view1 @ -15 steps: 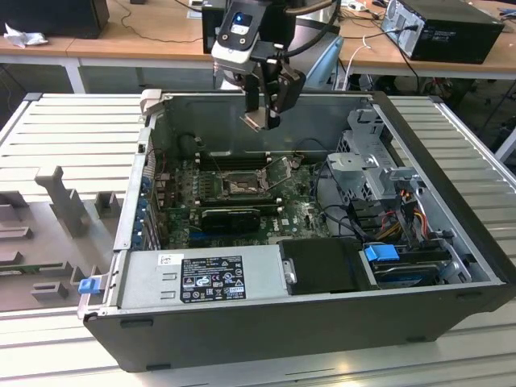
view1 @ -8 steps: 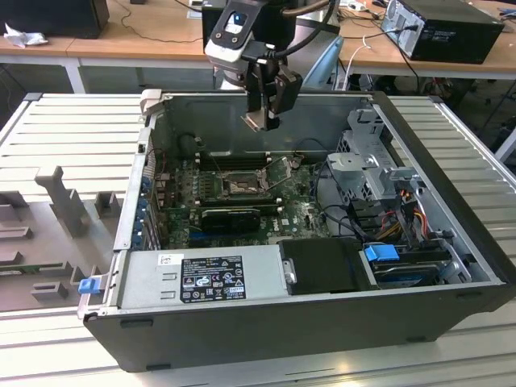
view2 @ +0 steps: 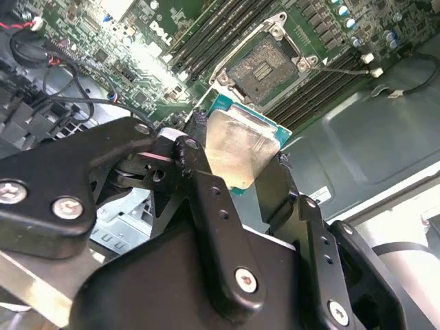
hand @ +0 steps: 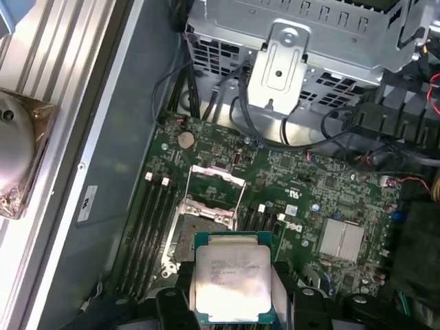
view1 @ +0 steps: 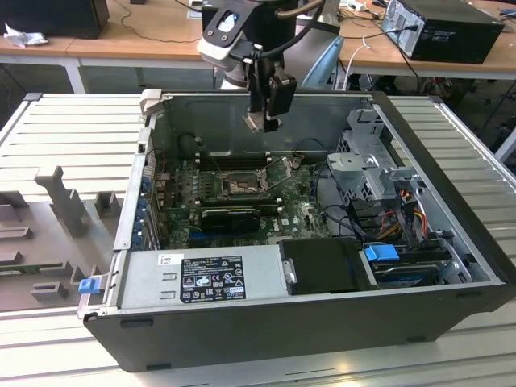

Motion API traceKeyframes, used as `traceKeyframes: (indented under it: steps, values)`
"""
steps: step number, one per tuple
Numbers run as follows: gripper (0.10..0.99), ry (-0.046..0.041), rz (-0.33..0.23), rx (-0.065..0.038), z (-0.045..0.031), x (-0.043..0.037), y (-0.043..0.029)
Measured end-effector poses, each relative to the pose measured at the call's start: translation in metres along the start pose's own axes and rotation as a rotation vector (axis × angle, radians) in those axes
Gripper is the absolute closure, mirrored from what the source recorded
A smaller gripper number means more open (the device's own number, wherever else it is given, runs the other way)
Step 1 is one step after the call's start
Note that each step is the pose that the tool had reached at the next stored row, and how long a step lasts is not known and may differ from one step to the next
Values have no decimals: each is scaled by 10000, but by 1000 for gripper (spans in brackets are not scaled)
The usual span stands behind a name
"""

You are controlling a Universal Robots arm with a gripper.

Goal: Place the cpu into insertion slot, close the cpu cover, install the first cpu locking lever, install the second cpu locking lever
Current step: 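Place the cpu into insertion slot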

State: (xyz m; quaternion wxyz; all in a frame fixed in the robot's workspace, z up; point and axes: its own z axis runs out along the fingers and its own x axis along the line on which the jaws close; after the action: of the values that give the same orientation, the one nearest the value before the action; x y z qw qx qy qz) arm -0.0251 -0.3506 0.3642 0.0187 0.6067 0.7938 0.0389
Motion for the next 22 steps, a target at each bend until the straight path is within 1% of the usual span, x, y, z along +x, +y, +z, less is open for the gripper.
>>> traceKeyframes:
  steps: [4, 7, 9, 13, 14, 15, 16, 22]
  values:
    - [561, -71, 841, -14, 6, 1, -1]
    - [561, -107, 1259, -22, 8, 0, -1]
    - [561, -119, 1399, -24, 9, 1, -1]
    - [561, -165, 1952, -35, 18, 0, -1]
    - [561, -185, 2176, -38, 25, 0, -2]
    - [561, -196, 2300, -40, 61, 1, -5]
    - [561, -197, 2305, -39, 92, 0, -7]
    - [561, -200, 2339, -40, 233, -1, -19]
